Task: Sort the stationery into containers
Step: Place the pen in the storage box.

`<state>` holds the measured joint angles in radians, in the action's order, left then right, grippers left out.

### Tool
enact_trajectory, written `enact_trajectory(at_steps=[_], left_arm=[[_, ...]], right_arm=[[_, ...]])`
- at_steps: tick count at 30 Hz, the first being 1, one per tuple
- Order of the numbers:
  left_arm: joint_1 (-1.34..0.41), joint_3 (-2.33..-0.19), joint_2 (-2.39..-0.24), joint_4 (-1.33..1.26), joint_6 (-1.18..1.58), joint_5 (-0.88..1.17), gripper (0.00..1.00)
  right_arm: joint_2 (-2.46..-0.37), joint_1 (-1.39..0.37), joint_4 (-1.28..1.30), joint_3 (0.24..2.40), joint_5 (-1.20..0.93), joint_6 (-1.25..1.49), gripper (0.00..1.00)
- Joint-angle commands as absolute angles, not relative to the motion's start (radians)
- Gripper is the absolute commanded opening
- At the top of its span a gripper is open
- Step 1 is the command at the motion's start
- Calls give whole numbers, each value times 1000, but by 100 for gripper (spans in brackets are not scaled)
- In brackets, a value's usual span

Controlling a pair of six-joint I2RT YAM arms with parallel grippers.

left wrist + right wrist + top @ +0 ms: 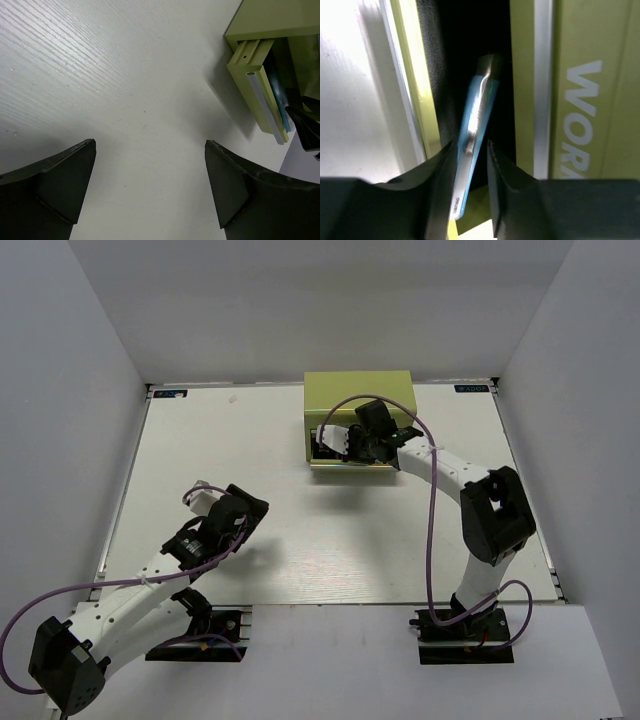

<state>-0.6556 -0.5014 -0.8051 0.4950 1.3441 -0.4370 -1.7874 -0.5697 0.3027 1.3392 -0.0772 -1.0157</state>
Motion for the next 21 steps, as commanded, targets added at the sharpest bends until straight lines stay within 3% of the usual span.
enact_trajectory(at_steps=[1, 4, 7, 8, 9, 11, 12, 15, 21], left_arm=[[-652, -500, -798, 491, 1353, -439, 100], [-652, -500, -798, 491, 1353, -439, 100], [-652, -500, -798, 480, 1353, -439, 100], [-652, -500, -808, 480, 1353, -439, 100], [-652, -500, -818, 480, 1353, -439, 100], [-652, -500, -827, 471, 1353, -439, 100], [-652, -500, -827, 471, 1353, -439, 100], [-652, -500, -836, 471, 1353, -439, 100], [-652, -509, -836, 462, 1353, -439, 100]], right_arm=[[-1784, -566, 271, 1396, -84, -1029, 38], [-1767, -560, 268, 1401, -112, -1008, 46], [-1752, -552, 287, 1423, -147, -976, 41], [-1752, -548, 338, 1434, -211, -957, 35], [-1753, -545, 365, 1468, -242, -953, 19], [-1750, -537, 487, 1485, -395, -1007, 3], [-1753, -535, 535, 1491, -435, -1044, 0], [-1767, -545, 757, 1494, -563, -1222, 0], [-1864, -545, 896, 1554, -586, -1293, 0]])
